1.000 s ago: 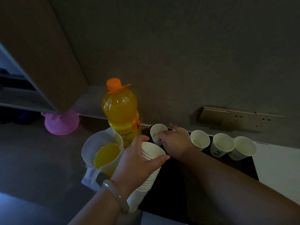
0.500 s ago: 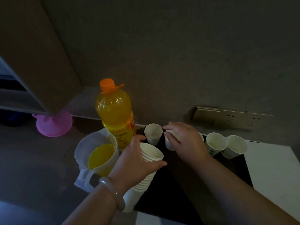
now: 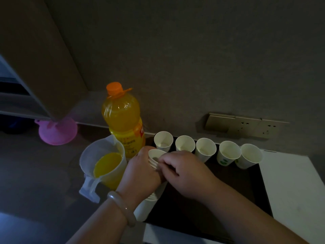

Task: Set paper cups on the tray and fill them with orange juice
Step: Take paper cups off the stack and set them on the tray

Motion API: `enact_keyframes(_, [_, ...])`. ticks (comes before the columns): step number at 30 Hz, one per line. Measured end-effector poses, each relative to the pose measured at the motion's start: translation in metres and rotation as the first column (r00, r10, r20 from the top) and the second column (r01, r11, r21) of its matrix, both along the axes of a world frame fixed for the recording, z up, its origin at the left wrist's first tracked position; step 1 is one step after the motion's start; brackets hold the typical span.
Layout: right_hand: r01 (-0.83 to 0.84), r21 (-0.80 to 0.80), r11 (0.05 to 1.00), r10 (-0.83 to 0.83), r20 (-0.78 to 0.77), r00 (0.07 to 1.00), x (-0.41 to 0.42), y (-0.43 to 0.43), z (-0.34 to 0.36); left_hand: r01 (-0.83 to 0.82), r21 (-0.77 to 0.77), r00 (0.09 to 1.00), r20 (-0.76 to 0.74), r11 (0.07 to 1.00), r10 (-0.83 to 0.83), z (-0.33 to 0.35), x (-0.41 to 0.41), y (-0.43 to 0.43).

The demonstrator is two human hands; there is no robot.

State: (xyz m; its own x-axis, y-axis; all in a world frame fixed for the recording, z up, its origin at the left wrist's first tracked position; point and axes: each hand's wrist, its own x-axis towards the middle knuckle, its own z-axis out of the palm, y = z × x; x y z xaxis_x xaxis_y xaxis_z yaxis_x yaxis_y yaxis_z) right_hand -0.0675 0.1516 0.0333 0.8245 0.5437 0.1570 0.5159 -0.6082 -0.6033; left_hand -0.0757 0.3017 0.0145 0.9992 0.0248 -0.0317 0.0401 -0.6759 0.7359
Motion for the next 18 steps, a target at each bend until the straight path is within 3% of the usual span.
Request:
enact_keyframes(8, [0.026, 0.054, 0.998, -0.032, 0.107, 0.994, -0.005, 0.002, 0.004, 0.003, -0.024, 0.999, 0.037, 1.000, -0.002, 0.003, -0.008, 0.002])
enact_keyframes(14, [0.181, 0.224, 0.958, -0.243, 0.292, 0.925, -0.008, -0.013, 0.026, -0.074, -0.017, 0.997, 0.009, 0.997, 0.074, 0.006, -0.018, 0.004])
enact_keyframes(18, [0.265, 0.192, 0.945, -0.321, 0.389, 0.863, 0.008, -0.031, 0.022, -0.133, 0.008, 0.991, -0.010, 0.991, 0.133, 0.005, -0.029, 0.010])
